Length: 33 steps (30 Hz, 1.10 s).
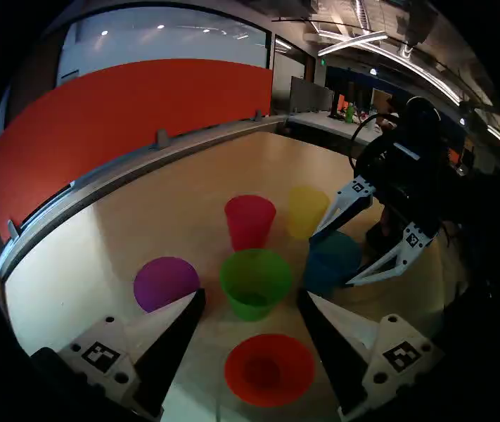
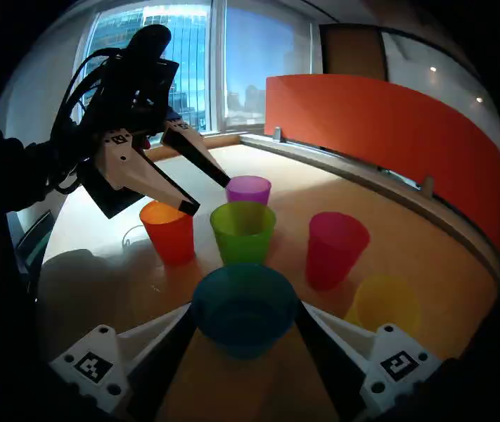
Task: Pour water
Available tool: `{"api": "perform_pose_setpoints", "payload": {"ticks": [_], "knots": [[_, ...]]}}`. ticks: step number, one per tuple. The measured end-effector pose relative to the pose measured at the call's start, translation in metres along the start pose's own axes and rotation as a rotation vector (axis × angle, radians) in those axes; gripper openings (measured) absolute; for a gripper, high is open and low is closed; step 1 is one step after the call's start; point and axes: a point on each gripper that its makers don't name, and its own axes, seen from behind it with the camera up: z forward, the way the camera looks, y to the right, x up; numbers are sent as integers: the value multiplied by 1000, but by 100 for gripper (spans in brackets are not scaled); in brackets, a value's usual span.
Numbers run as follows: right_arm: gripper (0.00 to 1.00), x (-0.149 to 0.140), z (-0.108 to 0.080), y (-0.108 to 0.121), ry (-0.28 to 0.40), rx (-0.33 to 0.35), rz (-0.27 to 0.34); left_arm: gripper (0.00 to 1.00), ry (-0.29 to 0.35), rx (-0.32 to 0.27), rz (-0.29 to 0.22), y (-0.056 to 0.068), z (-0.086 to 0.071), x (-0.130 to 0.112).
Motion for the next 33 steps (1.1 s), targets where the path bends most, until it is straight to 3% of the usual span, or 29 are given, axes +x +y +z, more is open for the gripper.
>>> {"api": "perform_pose_setpoints", "payload": {"ticks": [14, 33], "knots": [[92, -2, -4, 0, -2, 5, 4, 97, -30, -7, 5, 0, 12, -3], [92, 4, -37, 11, 51, -29, 11, 97, -70, -10, 23, 6, 31, -7]]}}
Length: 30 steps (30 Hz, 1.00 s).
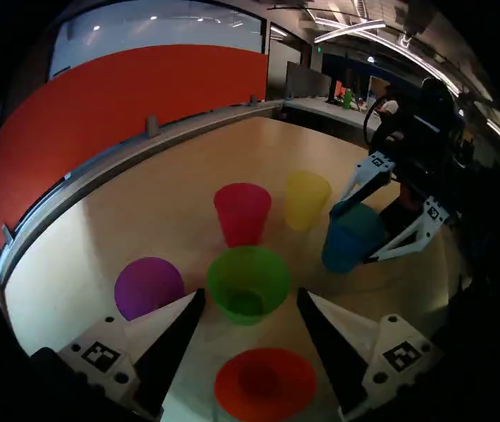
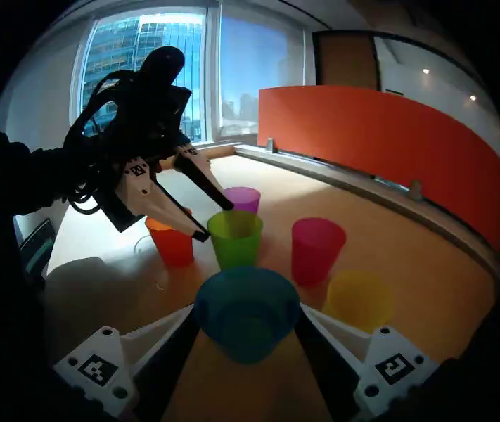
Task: Pour water
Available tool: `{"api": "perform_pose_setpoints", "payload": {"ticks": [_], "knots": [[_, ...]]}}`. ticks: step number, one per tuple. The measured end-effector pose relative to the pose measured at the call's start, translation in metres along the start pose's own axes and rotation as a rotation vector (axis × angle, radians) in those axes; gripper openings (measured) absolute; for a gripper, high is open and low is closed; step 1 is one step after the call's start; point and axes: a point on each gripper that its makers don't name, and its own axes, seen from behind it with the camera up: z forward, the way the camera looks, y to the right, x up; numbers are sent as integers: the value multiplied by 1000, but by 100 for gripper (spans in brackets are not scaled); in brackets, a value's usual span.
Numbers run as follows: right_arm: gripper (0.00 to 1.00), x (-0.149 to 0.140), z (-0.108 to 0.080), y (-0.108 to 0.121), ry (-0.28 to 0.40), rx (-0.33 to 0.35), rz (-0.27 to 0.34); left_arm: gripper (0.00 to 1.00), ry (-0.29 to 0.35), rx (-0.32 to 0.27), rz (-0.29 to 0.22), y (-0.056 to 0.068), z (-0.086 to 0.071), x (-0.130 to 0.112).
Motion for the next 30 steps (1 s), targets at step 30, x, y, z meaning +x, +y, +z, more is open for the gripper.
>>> {"api": "perform_pose_setpoints", "payload": {"ticks": [30], "knots": [[92, -3, -25, 6, 22, -30, -13, 88, -40, 49, 35, -6, 29, -3]]}}
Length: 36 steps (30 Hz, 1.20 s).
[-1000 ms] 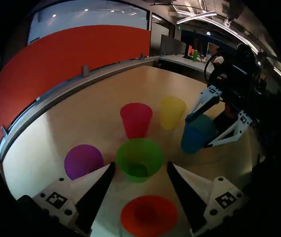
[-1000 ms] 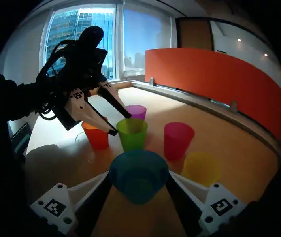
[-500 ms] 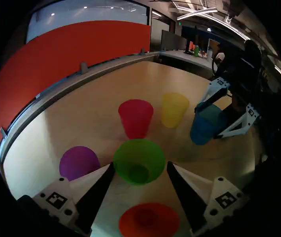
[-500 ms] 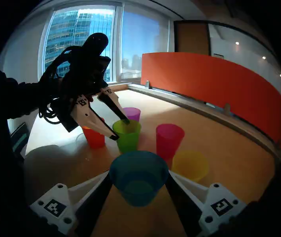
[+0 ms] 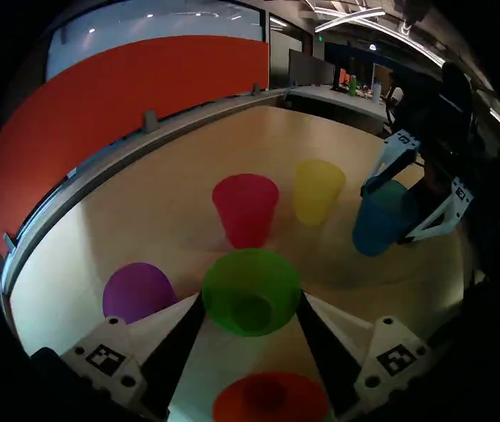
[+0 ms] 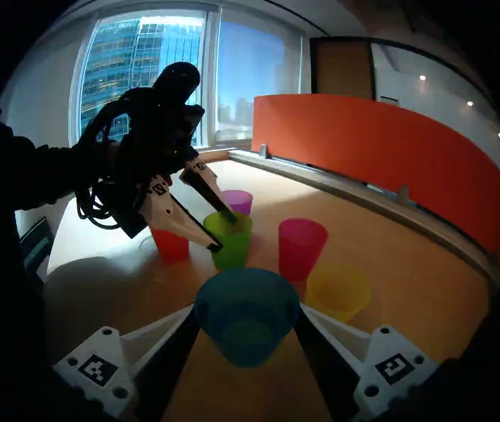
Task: Pour water
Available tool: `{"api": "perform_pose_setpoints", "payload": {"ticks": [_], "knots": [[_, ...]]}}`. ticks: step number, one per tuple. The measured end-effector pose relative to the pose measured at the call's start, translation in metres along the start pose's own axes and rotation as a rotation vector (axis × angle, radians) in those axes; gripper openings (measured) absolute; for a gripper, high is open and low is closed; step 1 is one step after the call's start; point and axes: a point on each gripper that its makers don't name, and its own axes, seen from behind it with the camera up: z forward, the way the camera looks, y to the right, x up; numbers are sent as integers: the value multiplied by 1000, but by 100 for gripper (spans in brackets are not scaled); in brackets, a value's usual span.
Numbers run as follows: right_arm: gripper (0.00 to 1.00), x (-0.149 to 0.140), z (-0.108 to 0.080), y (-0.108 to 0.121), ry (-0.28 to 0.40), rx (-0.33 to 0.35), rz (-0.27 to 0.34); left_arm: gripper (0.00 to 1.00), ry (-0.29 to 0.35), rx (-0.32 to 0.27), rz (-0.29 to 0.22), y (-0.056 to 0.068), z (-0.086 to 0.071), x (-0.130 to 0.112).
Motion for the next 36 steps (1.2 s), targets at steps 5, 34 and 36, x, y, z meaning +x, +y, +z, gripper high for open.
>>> {"api": "perform_pose_setpoints", "payload": {"ticks": [5, 34, 36], "knots": [[92, 0, 0, -1, 1, 0, 2, 87, 10, 4, -11, -1, 0, 0], [91, 53, -31, -12, 98, -46, -32, 87, 248, 54, -18, 15, -106, 69], [91, 57, -33, -14, 108, -49, -29, 87, 274, 57, -23, 16, -114, 74]]}}
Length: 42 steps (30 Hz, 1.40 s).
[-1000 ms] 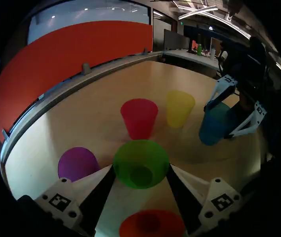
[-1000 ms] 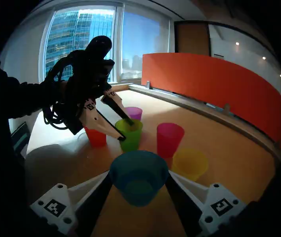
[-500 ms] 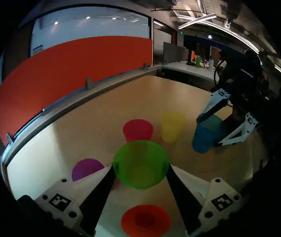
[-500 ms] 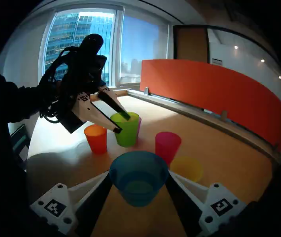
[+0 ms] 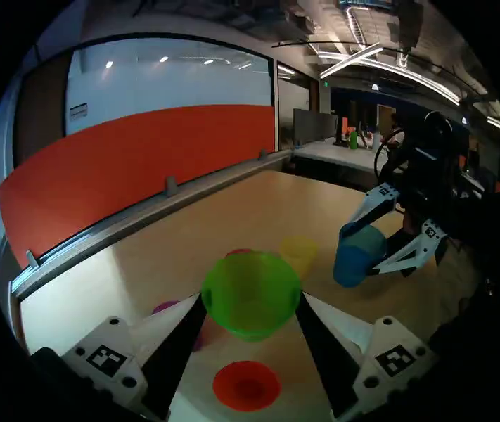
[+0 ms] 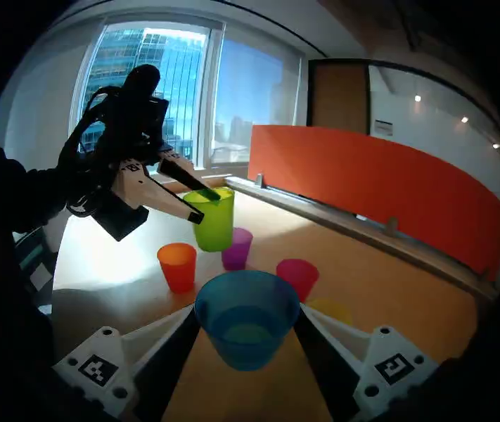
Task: Pour water
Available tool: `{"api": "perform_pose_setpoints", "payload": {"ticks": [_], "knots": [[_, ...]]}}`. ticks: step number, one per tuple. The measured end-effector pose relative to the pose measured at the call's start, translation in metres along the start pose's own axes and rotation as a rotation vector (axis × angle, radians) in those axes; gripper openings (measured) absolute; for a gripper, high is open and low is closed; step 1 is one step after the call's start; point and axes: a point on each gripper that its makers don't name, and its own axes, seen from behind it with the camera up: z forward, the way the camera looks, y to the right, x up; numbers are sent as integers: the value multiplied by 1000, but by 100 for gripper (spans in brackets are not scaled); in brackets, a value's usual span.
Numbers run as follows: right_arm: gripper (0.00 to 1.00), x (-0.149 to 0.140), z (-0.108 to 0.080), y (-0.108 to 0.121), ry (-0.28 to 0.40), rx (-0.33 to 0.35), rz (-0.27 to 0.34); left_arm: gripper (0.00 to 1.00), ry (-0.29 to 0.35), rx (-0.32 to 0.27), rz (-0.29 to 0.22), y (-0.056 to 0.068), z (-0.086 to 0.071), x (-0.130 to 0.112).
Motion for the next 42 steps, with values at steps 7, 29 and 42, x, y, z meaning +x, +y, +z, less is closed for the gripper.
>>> {"api": "perform_pose_setpoints", "payload": {"ticks": [7, 29, 42], "knots": [[91, 16, -5, -4, 37, -5, 15, 87, 85, 5, -26, 4, -24, 21], [91, 52, -17, -22, 126, -7, -9, 88, 267, -4, -59, 25, -71, 62], [92, 65, -21, -23, 152, -15, -20, 88, 329, 4, -60, 33, -84, 69]]}}
